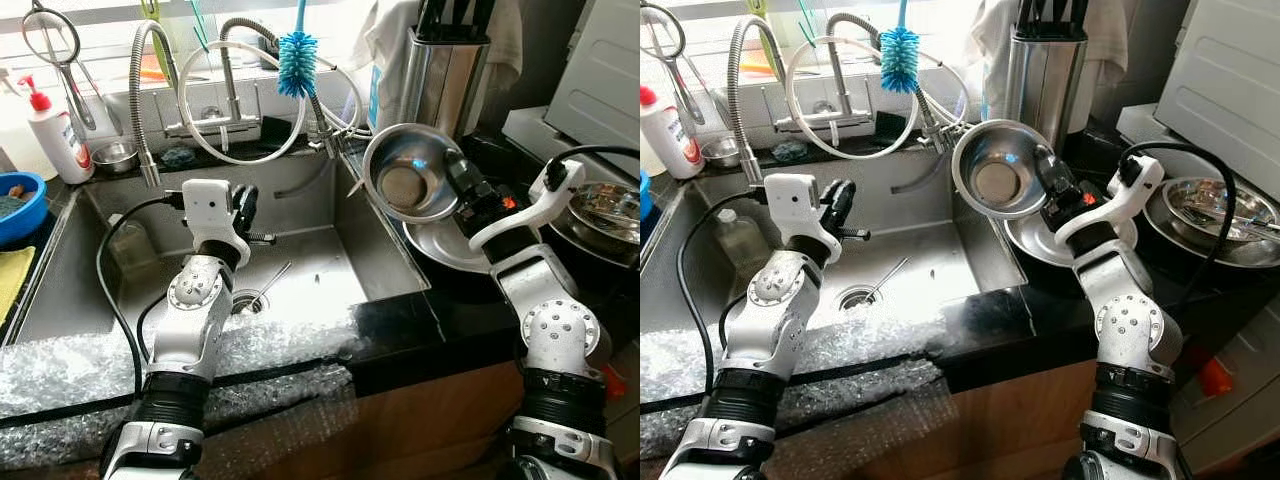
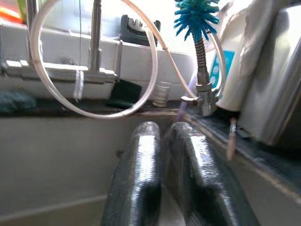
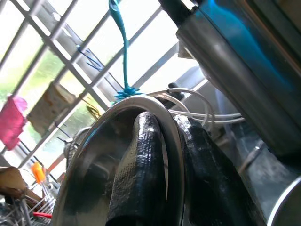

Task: Kitchen organization

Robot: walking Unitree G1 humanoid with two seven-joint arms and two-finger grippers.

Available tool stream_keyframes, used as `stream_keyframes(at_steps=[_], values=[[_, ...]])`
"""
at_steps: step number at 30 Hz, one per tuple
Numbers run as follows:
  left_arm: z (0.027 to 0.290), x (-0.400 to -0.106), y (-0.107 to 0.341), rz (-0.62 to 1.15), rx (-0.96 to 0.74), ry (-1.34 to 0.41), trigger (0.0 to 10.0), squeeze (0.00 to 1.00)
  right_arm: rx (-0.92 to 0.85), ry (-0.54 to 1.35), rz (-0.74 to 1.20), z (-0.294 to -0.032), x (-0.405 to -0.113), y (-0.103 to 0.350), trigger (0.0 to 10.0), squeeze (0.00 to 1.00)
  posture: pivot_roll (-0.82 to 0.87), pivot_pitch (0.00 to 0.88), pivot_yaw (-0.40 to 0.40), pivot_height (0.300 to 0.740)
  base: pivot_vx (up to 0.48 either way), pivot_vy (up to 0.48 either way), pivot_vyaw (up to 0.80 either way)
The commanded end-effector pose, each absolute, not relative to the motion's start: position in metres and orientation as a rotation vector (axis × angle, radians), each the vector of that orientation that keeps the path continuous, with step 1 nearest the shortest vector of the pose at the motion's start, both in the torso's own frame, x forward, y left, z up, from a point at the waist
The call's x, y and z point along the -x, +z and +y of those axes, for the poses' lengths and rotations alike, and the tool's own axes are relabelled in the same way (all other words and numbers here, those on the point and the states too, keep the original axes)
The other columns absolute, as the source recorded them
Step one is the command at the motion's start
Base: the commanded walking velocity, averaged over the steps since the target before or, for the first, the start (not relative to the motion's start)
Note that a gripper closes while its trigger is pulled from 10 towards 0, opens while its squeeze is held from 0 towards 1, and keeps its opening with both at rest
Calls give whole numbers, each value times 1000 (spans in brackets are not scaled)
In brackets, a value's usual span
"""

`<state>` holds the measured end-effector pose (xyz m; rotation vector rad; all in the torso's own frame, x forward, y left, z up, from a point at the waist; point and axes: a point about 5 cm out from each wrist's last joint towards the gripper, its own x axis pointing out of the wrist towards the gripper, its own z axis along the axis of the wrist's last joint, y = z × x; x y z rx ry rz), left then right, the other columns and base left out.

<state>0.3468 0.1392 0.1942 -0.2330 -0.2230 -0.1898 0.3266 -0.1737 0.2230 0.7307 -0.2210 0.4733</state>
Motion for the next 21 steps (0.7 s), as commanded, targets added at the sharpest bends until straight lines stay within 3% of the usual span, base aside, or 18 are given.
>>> stream_keyframes(at_steps=[1,4,18,19,21], values=[[137,-347,202,-233,286,-231,10000,1000,-716,489,-253,-171,-323,228,10000,0,-184,0,16,740,0,0,0],[139,-347,206,-228,425,-245,10000,1000,-709,474,-257,-172,-322,225,10000,0,-184,0,17,740,0,0,0],[128,-342,214,-235,513,-348,10000,1000,-736,408,-284,-175,-325,222,10000,0,-179,0,17,740,0,0,0],[125,-341,217,-238,509,-386,10000,0,-736,404,-281,-175,-325,222,10000,0,-179,0,17,740,0,0,0],[122,-339,220,-245,501,-422,10000,0,-734,404,-280,-175,-326,221,10000,0,-178,0,19,740,0,0,0]])
